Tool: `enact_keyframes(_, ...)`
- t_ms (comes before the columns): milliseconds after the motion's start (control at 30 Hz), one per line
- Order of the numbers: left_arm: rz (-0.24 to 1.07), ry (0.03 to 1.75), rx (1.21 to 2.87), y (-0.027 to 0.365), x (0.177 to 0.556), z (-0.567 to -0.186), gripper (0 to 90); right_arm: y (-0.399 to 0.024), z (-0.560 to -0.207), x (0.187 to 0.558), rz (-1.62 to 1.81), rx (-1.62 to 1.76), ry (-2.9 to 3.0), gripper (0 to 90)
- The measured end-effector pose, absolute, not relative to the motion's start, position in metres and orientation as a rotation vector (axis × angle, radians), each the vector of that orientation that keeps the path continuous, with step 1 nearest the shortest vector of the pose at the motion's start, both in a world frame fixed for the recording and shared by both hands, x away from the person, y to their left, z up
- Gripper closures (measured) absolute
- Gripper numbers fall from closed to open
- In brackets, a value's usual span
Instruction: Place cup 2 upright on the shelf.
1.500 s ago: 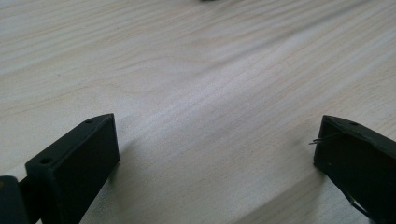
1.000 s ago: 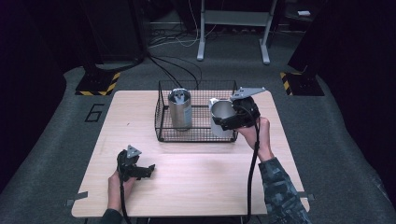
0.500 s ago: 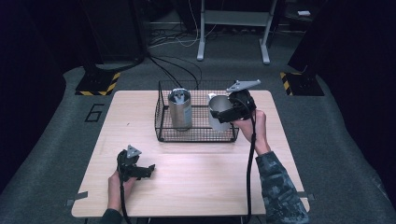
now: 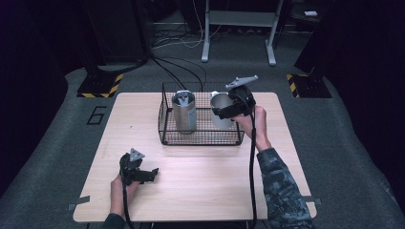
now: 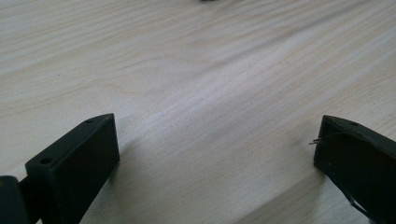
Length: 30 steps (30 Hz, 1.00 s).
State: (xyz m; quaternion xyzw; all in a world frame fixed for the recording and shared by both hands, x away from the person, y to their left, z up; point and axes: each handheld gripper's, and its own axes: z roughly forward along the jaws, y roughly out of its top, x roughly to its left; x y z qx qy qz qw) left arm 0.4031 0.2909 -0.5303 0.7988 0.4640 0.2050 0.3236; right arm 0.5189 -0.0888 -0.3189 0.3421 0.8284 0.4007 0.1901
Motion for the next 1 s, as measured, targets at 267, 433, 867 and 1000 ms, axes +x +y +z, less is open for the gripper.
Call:
enact_keyframes(267,0.539,1.217,2.096,0.291,0.403,-0.530,0.1,-0.085,-0.325,0.533,1.082,0.983,2.348,5.7)
enact_keyframes(433,0.539,1.220,2.089,0.290,0.403,-0.531,0.1,-0.083,-0.331,0.544,1.063,0.990,2.349,5.7)
enact_keyframes(867,0.539,1.220,2.089,0.290,0.403,-0.531,0.1,-0.075,-0.351,0.563,1.048,1.087,2.350,5.7)
enact_keyframes(1000,0.539,1.220,2.090,0.291,0.403,-0.530,0.1,-0.072,-0.356,0.568,1.025,1.091,2.358,5.7)
